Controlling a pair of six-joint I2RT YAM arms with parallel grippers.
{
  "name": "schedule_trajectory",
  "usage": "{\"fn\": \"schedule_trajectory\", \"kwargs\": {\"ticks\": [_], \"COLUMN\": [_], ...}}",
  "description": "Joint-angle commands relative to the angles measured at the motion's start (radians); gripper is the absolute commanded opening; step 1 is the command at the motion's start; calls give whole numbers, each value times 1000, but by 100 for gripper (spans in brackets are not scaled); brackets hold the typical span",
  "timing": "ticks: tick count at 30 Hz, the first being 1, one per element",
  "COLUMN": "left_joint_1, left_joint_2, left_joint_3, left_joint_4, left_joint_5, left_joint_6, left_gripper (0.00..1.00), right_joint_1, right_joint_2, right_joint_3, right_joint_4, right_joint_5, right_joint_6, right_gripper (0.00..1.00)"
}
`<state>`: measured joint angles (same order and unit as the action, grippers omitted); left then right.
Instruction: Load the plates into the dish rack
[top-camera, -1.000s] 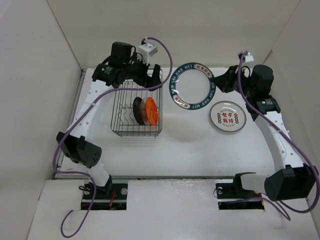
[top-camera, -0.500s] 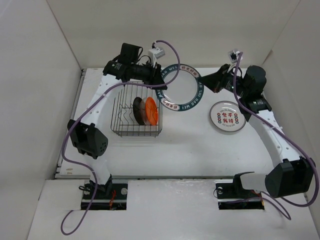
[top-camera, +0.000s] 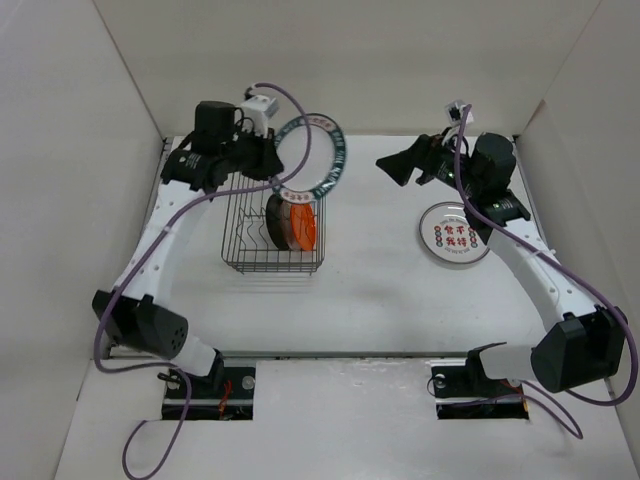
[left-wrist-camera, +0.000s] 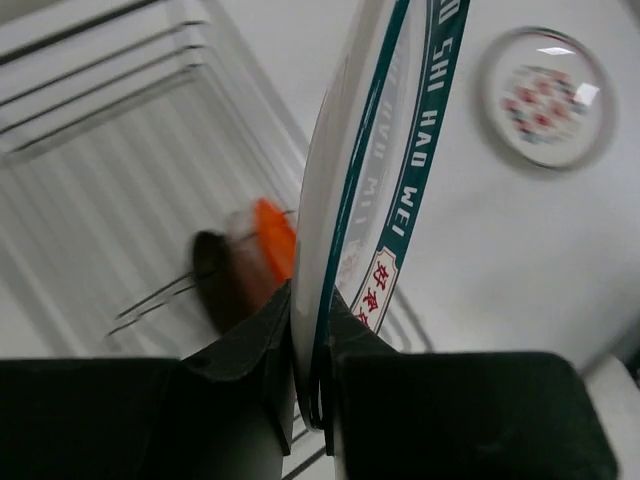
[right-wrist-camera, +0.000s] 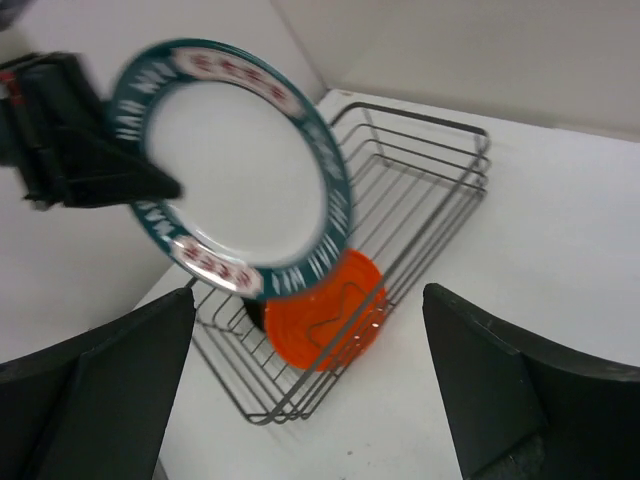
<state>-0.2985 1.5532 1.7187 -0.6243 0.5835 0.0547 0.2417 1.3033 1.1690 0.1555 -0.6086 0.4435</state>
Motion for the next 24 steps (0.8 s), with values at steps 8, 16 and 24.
{"fn": "schedule_trajectory", "kwargs": {"ticks": [8, 16, 24], "left_joint_1": [76, 85, 94], "left_joint_2": [-278, -242, -193], "left_joint_3": [-200, -228, -191], "left_joint_4": [101, -17, -126], "left_joint_5": [-1011, -961, -785], "left_joint_6": [39, -25, -107], "left_gripper": [0, 0, 0], "right_joint_1": [27, 27, 27], "right_joint_2": [-13, -4, -4], "right_joint_3": [32, 12, -6], "right_joint_4": [-206, -244, -275], "right_joint_5": [311, 342, 342], "right_joint_6": [-54, -63, -81], "right_gripper": [100, 100, 100]}}
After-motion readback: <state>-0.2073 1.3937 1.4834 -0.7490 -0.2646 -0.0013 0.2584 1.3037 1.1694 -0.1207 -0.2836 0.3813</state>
